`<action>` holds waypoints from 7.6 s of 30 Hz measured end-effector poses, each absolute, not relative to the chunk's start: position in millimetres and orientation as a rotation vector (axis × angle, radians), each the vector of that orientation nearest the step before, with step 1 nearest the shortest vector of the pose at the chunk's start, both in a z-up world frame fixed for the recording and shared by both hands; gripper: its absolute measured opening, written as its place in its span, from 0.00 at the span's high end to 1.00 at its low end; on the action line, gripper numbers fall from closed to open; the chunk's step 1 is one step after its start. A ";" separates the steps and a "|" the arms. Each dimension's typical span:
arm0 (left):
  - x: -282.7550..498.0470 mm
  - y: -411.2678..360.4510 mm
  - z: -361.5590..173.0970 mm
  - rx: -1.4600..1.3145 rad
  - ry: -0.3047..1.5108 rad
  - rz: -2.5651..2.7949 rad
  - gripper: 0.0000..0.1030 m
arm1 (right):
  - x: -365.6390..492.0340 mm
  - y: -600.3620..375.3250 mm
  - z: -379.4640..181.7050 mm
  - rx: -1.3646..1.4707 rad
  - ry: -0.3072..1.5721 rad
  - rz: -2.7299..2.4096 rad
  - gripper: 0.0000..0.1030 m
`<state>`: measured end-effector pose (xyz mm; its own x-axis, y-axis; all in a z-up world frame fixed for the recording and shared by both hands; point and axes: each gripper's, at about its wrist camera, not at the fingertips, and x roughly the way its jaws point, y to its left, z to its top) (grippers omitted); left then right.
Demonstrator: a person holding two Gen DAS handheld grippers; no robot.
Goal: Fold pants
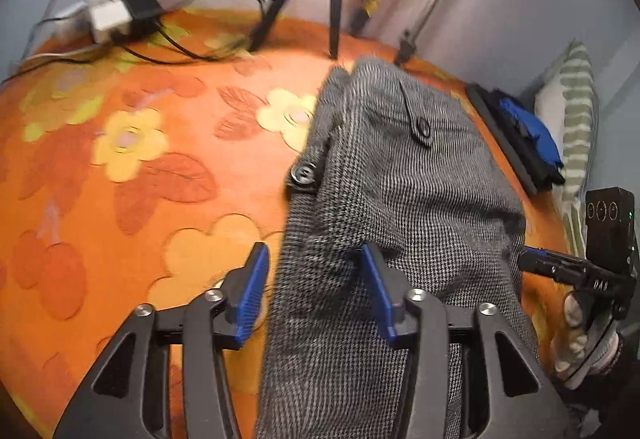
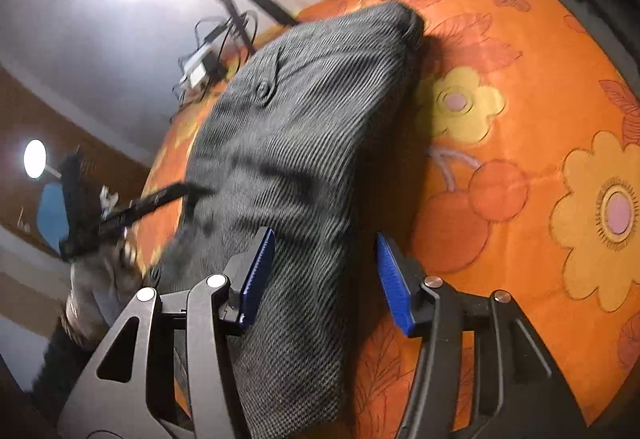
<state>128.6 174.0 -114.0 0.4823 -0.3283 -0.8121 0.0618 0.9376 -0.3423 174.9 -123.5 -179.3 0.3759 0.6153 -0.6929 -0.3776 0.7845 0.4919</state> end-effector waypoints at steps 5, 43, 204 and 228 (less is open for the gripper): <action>149.7 168.7 -120.2 -0.257 1.142 -0.257 0.44 | 178.5 -117.6 -185.8 0.246 1.018 0.625 0.47; 160.1 137.7 -119.8 -0.057 1.077 -0.302 0.79 | 190.3 -111.0 -161.2 0.231 0.949 0.711 0.48; -22.0 180.7 -77.7 -0.575 0.907 -0.207 0.91 | 100.0 -76.7 -131.9 -0.002 0.945 0.733 0.94; -51.9 166.4 -105.4 -0.445 0.991 -0.131 0.92 | 155.3 -114.1 -150.4 0.344 1.077 0.645 0.56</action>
